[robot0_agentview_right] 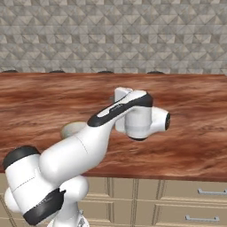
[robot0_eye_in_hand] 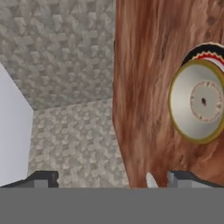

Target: Move the bowls from the cabinet to the plates on the dining table.

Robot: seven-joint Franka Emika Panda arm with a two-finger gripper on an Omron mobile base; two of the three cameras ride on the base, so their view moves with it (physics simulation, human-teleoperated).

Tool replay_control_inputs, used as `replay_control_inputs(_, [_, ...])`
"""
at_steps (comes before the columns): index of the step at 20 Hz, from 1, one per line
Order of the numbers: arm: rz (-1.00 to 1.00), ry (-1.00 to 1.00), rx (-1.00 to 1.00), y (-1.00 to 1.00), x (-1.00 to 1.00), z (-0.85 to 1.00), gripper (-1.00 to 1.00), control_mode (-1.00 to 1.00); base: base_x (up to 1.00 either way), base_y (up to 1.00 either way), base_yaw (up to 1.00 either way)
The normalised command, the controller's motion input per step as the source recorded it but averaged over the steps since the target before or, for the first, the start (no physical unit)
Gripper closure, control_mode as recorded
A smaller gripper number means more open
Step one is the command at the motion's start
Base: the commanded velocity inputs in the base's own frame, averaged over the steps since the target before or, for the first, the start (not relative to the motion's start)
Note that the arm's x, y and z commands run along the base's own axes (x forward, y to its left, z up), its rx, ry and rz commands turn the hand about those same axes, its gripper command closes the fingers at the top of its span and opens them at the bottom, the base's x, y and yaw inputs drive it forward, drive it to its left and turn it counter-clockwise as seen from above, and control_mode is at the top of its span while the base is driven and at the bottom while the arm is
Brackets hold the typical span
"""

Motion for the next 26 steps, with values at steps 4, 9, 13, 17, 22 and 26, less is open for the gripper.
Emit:
replay_control_inputs(4, [-0.23, 0.00, -0.02, 0.00, 0.02, 0.21, -1.00, -1.00, 0.00, 0.00, 0.00])
replay_control_inputs(9, [-0.20, 0.01, 0.00, 0.00, -0.08, 0.11, -1.00, -1.00, 0.00, 0.00, 0.00])
replay_control_inputs(13, [-0.17, 0.06, 0.02, -0.01, -0.13, 0.02, -1.00, -1.00, 0.00, 0.00, 0.00])
replay_control_inputs(17, [-0.14, 0.09, 0.09, -0.12, -0.18, 0.18, -1.00, -1.00, 0.00, 0.00, 0.00])
replay_control_inputs(22, [-0.08, 0.10, 0.10, -0.23, -0.27, 0.27, -1.00, -1.00, 0.00, 0.00, 0.00])
replay_control_inputs(26, [-0.02, 0.10, 0.06, -0.27, -0.38, 0.22, -1.00, -1.00, 0.00, 0.00, 0.00])
